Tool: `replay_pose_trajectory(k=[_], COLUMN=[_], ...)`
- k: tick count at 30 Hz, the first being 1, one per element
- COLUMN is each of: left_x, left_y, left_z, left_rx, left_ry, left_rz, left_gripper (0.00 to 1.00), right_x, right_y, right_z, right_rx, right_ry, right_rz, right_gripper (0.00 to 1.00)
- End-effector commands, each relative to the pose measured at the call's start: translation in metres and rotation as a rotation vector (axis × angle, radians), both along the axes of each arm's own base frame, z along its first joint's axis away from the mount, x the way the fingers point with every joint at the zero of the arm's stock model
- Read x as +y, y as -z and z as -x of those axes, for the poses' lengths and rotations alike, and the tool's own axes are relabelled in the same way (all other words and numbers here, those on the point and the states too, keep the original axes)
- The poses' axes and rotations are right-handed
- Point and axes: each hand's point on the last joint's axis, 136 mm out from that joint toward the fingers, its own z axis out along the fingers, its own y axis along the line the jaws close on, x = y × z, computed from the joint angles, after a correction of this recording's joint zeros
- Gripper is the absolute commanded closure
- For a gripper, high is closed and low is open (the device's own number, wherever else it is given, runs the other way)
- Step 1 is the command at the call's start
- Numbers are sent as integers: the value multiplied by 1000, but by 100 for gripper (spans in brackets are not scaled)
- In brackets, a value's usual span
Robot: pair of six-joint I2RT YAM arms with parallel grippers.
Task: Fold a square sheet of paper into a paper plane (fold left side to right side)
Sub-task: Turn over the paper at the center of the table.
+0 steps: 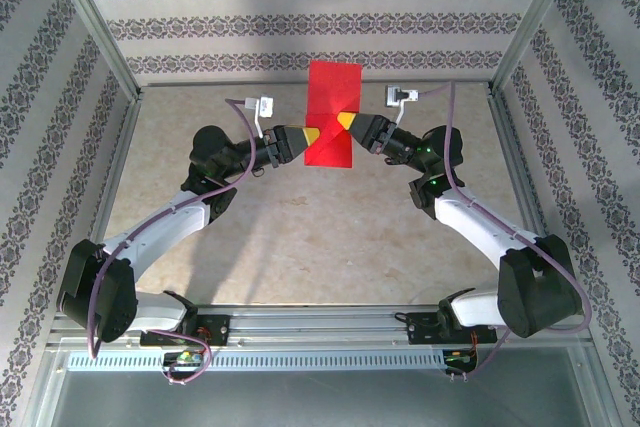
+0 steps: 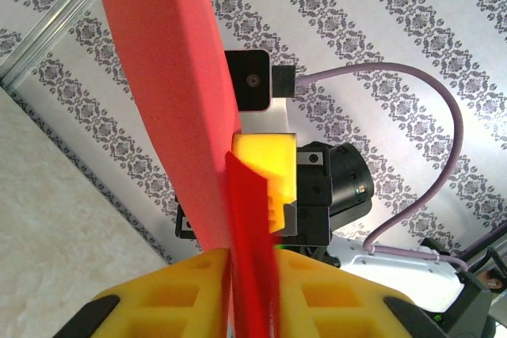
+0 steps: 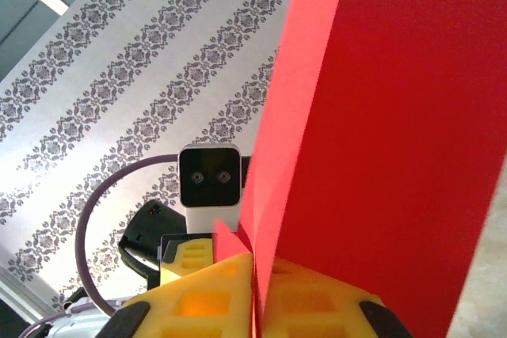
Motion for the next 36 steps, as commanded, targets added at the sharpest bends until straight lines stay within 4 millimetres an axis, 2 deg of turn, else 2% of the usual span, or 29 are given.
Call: replay_pose_trajectory(k=[1,6,9,15,18,23,28,32,36], left_x=[-2,-3,-2,7,20,43,63,82,97], left_y=[-14,-7,1,38,65,112,146,160,159], left_z=[6,4,2,-6,-11,-12,-12,-17,-19], left_rx=[-56,-44,-30,24,58,105,83,66,2], left_ry=[6,-4,-22,-115,-194,-306,-424,-554,-674], left_rz=[-2,-30,-70,-277,-446,-795,-1162,-1411,-1667], left_gripper=[83,92,97,100,100,100,100,100,100], right_x=[-3,-11,-19,-54,-77,-122,-165,-185,-195], right_y=[-15,-9,2,37,65,121,162,184,198], right_z=[8,7,5,-4,-9,-7,-1,2,3], right_rx=[-74,-68,-50,26,92,227,363,463,525], right_ry=[4,33,69,208,321,562,735,796,821], right_rz=[-25,-13,14,108,221,540,748,808,847], right_gripper=[82,71,65,57,54,49,40,30,17])
